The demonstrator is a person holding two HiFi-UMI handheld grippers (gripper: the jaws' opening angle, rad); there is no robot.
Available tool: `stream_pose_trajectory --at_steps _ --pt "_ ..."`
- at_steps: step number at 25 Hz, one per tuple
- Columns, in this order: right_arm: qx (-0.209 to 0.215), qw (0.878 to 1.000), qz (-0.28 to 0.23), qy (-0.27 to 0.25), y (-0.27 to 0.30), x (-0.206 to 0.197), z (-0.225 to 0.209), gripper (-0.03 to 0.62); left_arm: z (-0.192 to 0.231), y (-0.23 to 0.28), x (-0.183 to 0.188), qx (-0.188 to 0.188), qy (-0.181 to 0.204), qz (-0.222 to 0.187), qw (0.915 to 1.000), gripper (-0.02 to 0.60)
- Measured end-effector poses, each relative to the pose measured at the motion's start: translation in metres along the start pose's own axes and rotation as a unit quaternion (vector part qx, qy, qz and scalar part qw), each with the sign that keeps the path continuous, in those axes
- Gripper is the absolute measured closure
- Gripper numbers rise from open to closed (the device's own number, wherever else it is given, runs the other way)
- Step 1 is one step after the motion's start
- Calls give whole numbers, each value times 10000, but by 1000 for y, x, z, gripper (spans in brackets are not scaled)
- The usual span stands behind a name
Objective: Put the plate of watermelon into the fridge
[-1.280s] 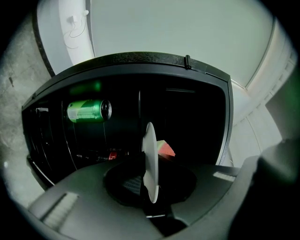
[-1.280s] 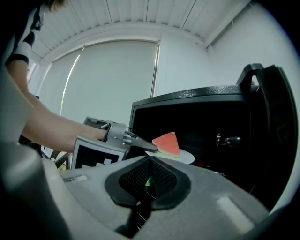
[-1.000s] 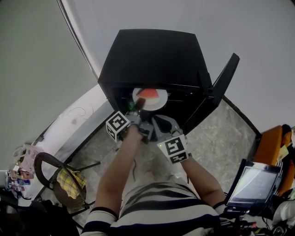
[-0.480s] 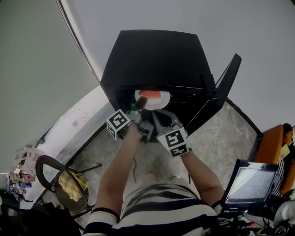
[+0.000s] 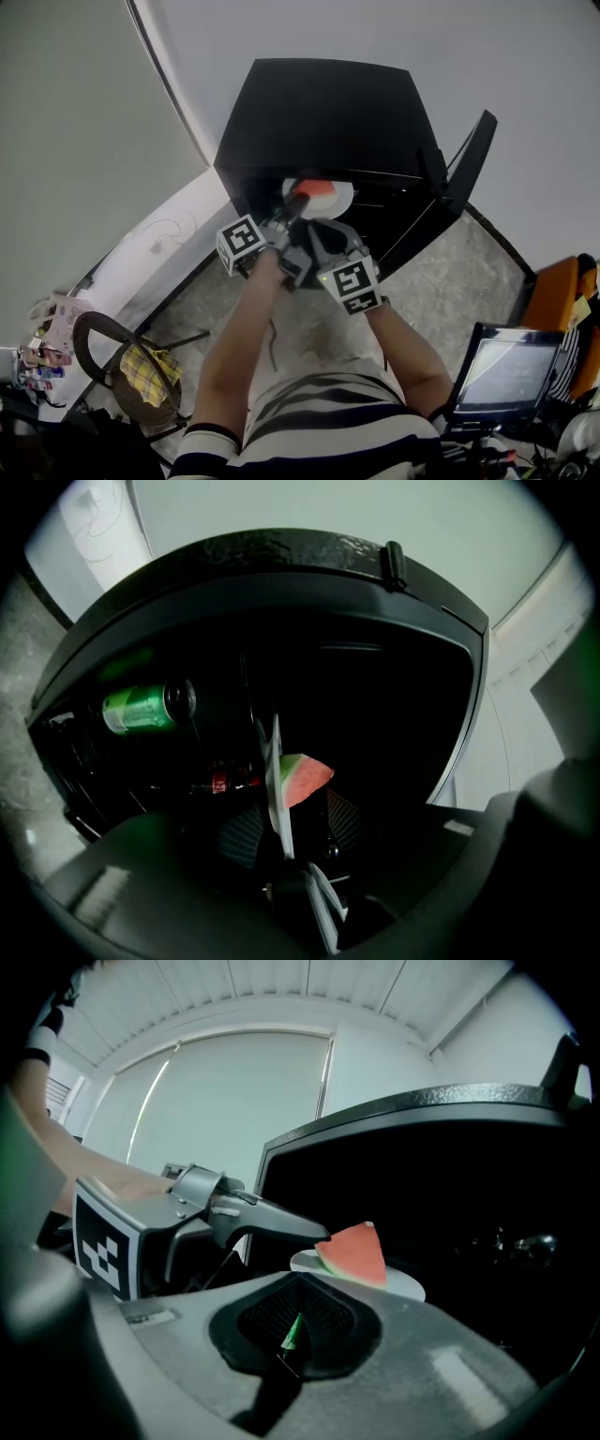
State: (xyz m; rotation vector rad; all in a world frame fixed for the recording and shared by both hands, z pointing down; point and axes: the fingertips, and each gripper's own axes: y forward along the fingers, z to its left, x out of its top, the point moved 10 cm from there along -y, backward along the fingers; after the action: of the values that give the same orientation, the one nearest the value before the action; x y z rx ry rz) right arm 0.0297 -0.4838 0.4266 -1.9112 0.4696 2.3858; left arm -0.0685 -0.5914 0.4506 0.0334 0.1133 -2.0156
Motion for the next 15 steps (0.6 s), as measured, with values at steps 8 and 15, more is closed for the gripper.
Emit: stream_pose_trajectory --at_steps 8,15 --pt "-232 9995 88 172 9 2 -10 594 -4 -32 0 -24 948 -145 9954 447" --pt "-318 9987 56 401 -12 2 -4 594 -19 -47 -22 -134 3063 31 9518 523"
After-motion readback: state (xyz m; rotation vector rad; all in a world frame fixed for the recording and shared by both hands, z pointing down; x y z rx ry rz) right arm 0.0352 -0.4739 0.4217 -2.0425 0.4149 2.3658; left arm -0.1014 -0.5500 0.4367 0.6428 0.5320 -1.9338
